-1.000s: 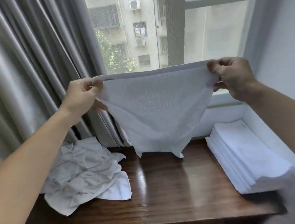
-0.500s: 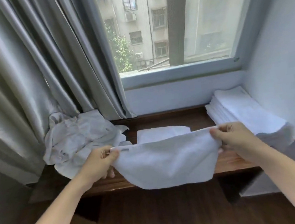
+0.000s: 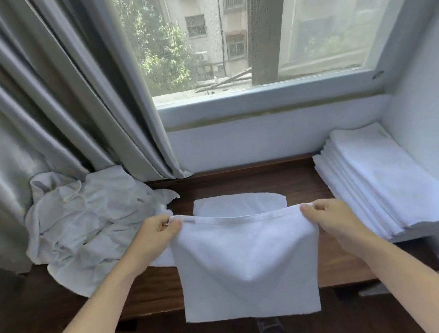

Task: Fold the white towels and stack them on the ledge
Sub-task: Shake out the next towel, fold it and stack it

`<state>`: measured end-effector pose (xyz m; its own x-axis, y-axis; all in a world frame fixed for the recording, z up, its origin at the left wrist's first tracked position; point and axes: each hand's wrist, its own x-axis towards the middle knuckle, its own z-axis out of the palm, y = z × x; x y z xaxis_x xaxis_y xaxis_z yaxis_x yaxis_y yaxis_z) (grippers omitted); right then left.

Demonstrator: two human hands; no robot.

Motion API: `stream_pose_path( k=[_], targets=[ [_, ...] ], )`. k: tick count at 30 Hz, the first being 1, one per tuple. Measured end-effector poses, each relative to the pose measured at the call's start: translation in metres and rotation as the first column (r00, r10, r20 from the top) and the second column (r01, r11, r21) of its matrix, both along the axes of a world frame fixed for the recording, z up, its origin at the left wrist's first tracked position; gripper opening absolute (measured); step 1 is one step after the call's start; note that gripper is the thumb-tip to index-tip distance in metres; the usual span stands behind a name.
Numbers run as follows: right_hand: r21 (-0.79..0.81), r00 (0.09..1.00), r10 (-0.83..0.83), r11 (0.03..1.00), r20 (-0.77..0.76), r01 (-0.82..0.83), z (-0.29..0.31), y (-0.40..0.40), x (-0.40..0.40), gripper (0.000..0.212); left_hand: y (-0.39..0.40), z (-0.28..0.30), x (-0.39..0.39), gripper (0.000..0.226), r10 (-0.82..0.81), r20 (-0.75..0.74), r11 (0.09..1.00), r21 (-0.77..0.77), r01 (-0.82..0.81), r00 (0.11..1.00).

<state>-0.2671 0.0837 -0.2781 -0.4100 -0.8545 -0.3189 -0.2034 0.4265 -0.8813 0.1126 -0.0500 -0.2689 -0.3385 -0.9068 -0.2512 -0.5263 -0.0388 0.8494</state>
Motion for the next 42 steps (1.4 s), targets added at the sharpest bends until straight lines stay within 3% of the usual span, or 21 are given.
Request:
stream_pose_path(
  k=[3,6,10,13,17,21,24,28,30,37,39,42],
  targets=[
    [0.022,0.999,-0.038,0.999,-0.021,0.038,-0.026,-0.06,-0.021,0.039,-0.057,-0.025,-0.025,0.051,0.047,-0.001,0.999,-0.006,-0.047,0.999],
    [0.136,0.998,-0.061,0.989,0.002,0.061,-0.068,-0.11,-0.036,0.042,-0.099,-0.061,-0.056,0.039,0.086,0.07,0.996,0.016,-0.088,0.994],
    [0.258,0.989,-0.144,0.954,-0.046,0.151,-0.12,-0.148,-0.042,0.039,-0.128,-0.112,-0.094,0.046,0.122,0.178,0.992,-0.001,-0.124,0.976],
    [0.249,0.976,-0.186,0.946,-0.112,0.209,-0.134,-0.153,-0.036,0.036,-0.13,-0.136,-0.111,0.043,0.307,0.226,0.949,-0.003,-0.315,0.924],
    [0.272,0.988,-0.13,0.951,-0.079,0.147,-0.143,-0.16,-0.025,0.033,-0.136,-0.153,-0.12,0.038,0.459,0.268,0.865,0.082,-0.495,0.847],
    [0.268,0.992,-0.119,0.956,-0.032,0.123,-0.143,-0.164,-0.019,0.035,-0.141,-0.157,-0.122,0.035,0.497,0.205,0.817,0.216,-0.535,0.843],
    [0.222,0.98,-0.198,0.955,-0.028,0.199,-0.14,-0.157,-0.02,0.033,-0.143,-0.155,-0.119,0.016,0.547,0.127,0.75,0.364,-0.552,0.827],
    [0.208,0.924,-0.342,0.929,0.17,0.306,-0.133,-0.149,-0.027,0.024,-0.139,-0.152,-0.112,0.019,0.574,0.097,0.713,0.429,-0.554,0.813],
    [0.191,0.914,-0.318,0.942,0.25,0.275,-0.128,-0.146,-0.029,0.02,-0.136,-0.148,-0.109,0.021,0.561,0.053,0.747,0.399,-0.532,0.826],
    [0.004,0.927,-0.243,0.967,0.286,0.253,-0.096,-0.122,-0.025,0.008,-0.101,-0.109,-0.093,0.045,0.39,-0.134,0.921,0.068,-0.384,0.911],
    [-0.044,0.911,-0.235,0.963,0.34,0.265,-0.082,-0.109,-0.025,0.011,-0.087,-0.095,-0.084,0.048,0.357,-0.195,0.932,0.006,-0.363,0.913],
    [-0.124,0.911,-0.194,0.959,0.364,0.254,-0.054,-0.089,-0.026,0.022,-0.067,-0.072,-0.067,0.041,0.385,-0.343,0.917,0.036,-0.398,0.857]
  ],
)
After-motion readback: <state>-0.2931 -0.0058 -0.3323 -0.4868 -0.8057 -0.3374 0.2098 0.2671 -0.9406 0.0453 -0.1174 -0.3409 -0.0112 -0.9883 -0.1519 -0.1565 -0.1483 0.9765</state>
